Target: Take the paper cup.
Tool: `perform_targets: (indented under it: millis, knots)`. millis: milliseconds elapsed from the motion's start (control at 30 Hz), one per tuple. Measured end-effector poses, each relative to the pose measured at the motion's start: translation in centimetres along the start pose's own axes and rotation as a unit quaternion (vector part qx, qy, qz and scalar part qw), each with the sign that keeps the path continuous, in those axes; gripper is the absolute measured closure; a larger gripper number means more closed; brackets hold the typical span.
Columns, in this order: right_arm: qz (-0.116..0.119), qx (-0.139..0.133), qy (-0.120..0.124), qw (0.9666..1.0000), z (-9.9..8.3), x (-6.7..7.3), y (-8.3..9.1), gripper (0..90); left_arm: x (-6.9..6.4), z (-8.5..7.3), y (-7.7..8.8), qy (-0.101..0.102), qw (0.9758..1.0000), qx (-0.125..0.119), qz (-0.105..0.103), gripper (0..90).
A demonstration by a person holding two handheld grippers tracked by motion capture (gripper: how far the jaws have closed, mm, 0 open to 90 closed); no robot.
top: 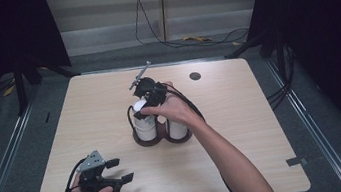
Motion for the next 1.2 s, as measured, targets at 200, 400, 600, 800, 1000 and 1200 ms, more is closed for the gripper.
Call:
perform_targets:
  millis: [200, 400, 600, 800, 1000, 1200]
  knots:
    - [0.0, -0.006, -0.007, 1.0, 0.1, 0.1, 0.4, 34.9, 0.0, 0.0, 0.0, 0.001, 1.0, -0.001, 0.0, 19.4]
    - [-0.004, -0.018, -0.008, 0.9998, 0.2, -0.1, 0.9, 35.5, 0.1, 0.0, 0.0, 0.001, 1.0, -0.001, 0.0, 19.4]
    - [-0.008, -0.034, -0.01, 0.9993, 0.5, 0.0, 1.6, 36.0, 0.0, 0.0, 0.0, 0.002, 1.0, -0.001, 0.0, 19.4]
    - [-0.007, -0.045, -0.012, 0.9989, 0.6, -0.1, 2.1, 36.5, 0.1, 0.0, 0.0, 0.002, 1.0, -0.001, 0.0, 19.4]
    - [-0.007, -0.058, -0.012, 0.9982, 0.8, 0.0, 2.6, 36.6, 0.0, 0.0, 0.0, -0.001, 1.0, 0.001, -0.001, 19.3]
    - [-0.005, -0.074, -0.014, 0.9971, 0.9, 0.1, 3.2, 37.0, 0.1, 0.0, -0.1, -0.001, 1.0, 0.001, 0.0, 19.3]
Point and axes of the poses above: each handheld gripper's, and its own axes: y roughly backward along the jaws, z roughly out of its top, x roughly to its left, the point moved 5 cm from there along -y, roughly forward along the jaws, and after that the axes turned 13 degrees about -x, right-handed, at the moved point
